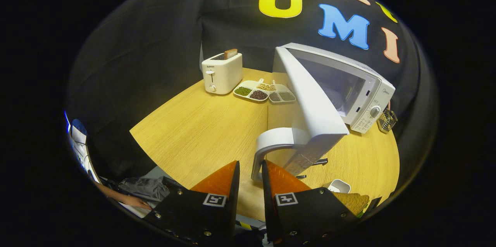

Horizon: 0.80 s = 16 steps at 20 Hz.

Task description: Open the microwave, put the food inside, and close the microwave door.

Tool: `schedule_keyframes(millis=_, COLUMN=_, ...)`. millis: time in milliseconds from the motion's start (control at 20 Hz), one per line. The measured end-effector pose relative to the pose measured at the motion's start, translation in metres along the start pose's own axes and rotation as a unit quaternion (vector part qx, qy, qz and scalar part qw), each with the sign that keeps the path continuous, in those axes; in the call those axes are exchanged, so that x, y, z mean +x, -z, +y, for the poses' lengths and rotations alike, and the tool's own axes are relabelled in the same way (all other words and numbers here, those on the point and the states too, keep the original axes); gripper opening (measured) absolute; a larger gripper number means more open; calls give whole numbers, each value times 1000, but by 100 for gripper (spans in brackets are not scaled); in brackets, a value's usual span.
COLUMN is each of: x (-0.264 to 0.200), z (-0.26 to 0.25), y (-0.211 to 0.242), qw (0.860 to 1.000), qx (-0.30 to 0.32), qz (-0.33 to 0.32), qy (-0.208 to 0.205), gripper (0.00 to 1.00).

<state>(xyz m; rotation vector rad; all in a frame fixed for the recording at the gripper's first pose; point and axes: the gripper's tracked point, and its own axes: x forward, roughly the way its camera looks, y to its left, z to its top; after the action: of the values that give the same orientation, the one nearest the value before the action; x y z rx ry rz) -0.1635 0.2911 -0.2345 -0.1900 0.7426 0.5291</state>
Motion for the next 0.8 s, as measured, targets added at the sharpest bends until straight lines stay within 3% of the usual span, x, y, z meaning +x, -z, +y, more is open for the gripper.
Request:
schedule_keyframes(millis=300, x=-4, z=30, y=-5, qw=997, qx=-25, qz=-10, qy=-68, gripper=32)
schedule_keyframes(millis=500, x=-16, z=69, y=-14, qw=985, qx=-36, qz=-26, qy=-165, gripper=32)
schedule_keyframes(millis=700, x=-50, z=92, y=-25, qw=963, qx=-39, qz=-49, qy=-261, gripper=32)
schedule_keyframes(millis=750, x=-63, z=93, y=-29, qw=956, qx=-40, qz=-56, qy=-284, gripper=34)
schedule_keyframes(millis=800, x=-75, z=93, y=-31, qw=952, qx=-42, qz=-64, qy=-297, gripper=52)
